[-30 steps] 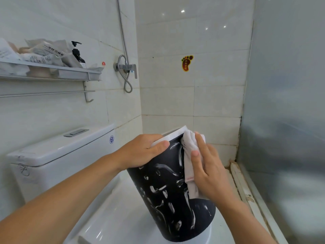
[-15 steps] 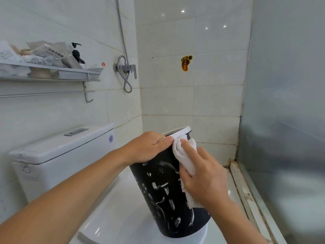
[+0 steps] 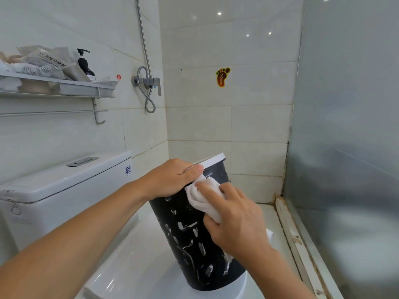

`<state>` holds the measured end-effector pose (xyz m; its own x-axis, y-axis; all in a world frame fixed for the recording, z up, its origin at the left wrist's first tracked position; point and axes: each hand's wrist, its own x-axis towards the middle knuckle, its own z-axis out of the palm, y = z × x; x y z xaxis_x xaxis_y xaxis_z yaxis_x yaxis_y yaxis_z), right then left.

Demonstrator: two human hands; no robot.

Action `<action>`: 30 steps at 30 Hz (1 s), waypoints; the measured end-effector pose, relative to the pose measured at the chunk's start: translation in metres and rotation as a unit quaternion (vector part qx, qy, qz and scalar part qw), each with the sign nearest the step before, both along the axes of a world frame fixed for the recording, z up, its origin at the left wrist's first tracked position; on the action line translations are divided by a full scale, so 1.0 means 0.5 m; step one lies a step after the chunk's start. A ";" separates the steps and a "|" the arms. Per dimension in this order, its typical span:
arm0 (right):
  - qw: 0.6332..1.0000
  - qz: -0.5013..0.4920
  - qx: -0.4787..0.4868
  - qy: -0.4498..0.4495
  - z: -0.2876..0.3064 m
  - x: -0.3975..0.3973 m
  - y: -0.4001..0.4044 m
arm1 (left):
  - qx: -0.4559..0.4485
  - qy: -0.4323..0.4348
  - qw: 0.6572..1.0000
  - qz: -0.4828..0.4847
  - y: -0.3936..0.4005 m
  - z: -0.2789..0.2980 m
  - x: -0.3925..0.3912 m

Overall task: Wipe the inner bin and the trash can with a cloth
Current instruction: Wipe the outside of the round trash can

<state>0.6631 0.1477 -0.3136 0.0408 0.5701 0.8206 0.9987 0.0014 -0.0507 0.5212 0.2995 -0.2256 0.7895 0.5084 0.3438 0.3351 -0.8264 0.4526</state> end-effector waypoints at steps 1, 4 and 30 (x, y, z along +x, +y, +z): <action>1.000 -0.008 0.005 0.019 0.002 0.008 0.000 | 0.003 -0.001 1.000 0.001 -0.005 -0.001 -0.002; 0.998 -0.014 -0.002 0.066 0.009 0.015 -0.007 | 0.010 -0.011 1.000 0.009 -0.020 0.004 -0.011; 0.925 0.064 -0.015 0.374 0.026 -0.026 0.026 | -0.015 -0.052 0.996 0.064 -0.022 -0.010 -0.092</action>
<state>0.6501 0.1607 -0.3005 0.5215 0.6323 0.5729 0.6752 0.1046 -0.7301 0.4754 0.2886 -0.2304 0.6786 0.6140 0.4031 0.3867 -0.7652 0.5147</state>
